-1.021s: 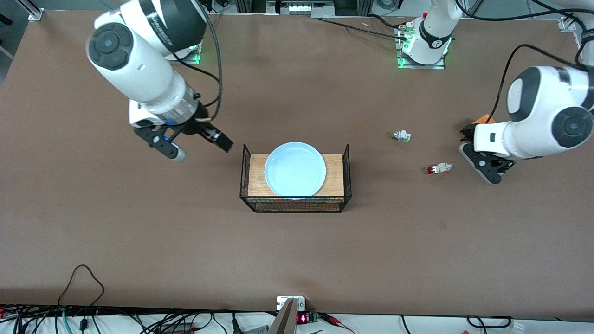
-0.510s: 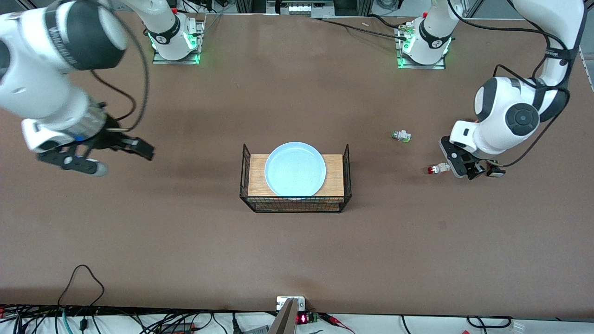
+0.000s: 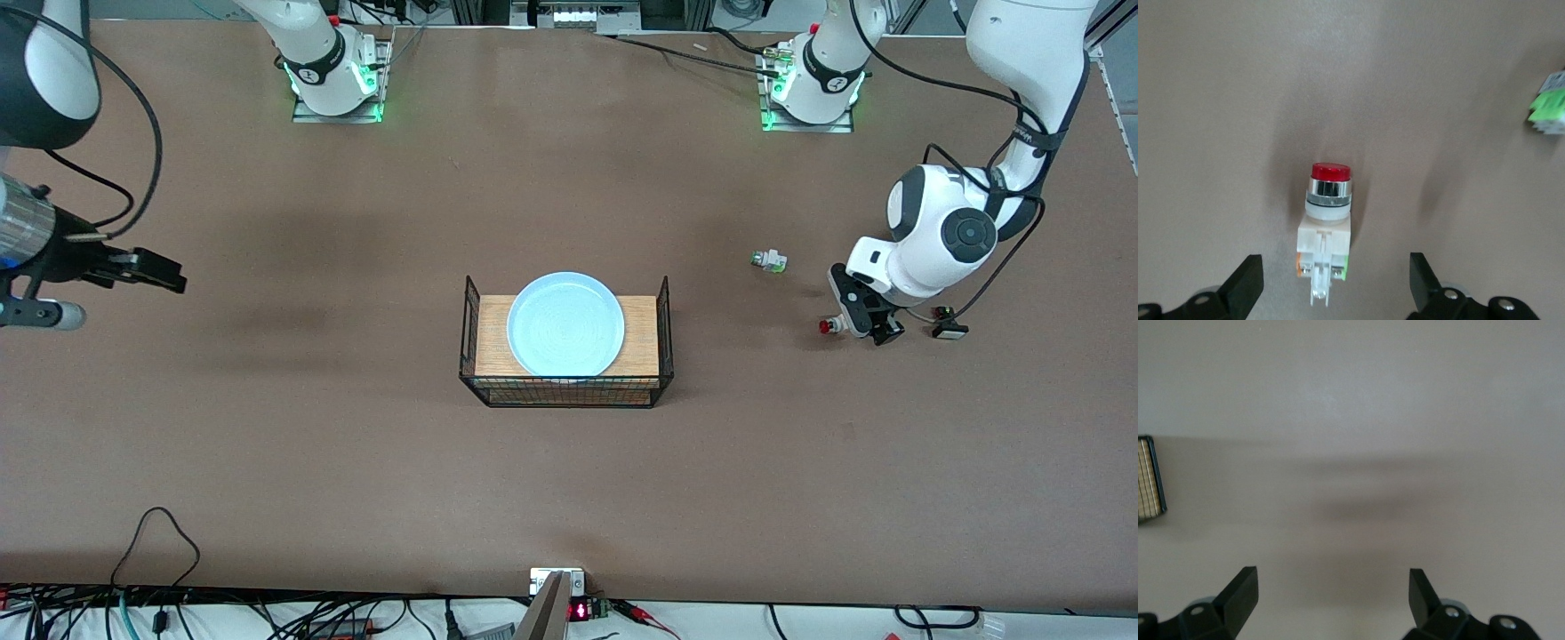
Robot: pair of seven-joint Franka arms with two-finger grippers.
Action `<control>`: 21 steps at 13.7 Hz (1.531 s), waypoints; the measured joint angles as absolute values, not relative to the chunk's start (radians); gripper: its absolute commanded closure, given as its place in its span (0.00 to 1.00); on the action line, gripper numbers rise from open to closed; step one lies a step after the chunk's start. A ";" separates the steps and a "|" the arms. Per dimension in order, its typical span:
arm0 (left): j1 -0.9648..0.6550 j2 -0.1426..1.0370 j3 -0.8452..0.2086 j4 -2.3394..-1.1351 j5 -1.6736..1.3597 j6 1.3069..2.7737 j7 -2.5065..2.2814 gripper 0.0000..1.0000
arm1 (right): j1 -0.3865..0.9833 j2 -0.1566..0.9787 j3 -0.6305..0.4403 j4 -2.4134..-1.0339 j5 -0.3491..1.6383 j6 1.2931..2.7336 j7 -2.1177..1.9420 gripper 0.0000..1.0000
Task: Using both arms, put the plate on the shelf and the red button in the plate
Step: 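Withdraw the right gripper while the left gripper grasps the red button, then carry the red button with the left gripper over the plate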
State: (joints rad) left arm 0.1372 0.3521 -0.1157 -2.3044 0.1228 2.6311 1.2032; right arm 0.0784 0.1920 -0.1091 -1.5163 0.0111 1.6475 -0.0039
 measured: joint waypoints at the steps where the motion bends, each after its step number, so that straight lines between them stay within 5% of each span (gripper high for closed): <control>1: 0.143 0.364 -0.116 -2.305 0.123 2.657 1.223 0.19 | 0.078 0.181 -0.111 -1.519 -0.002 1.629 -0.009 0.00; 4: 0.163 0.397 -0.116 -2.305 0.123 2.712 1.301 0.70 | 0.078 0.116 -0.110 -1.614 -0.011 1.695 -0.005 0.00; 8: 0.165 0.402 -0.122 -2.305 0.123 2.719 1.330 0.95 | 0.081 0.043 -0.105 -1.692 -0.019 1.715 -0.045 0.00; 13: 0.165 0.374 -0.141 -2.278 0.123 2.651 1.330 0.97 | 0.081 0.019 -0.103 -1.674 -0.019 1.660 -0.033 0.00; 21: 0.162 0.200 -0.299 -1.780 -0.027 1.734 0.779 0.95 | 0.082 0.030 -0.100 -1.671 -0.019 1.661 -0.002 0.00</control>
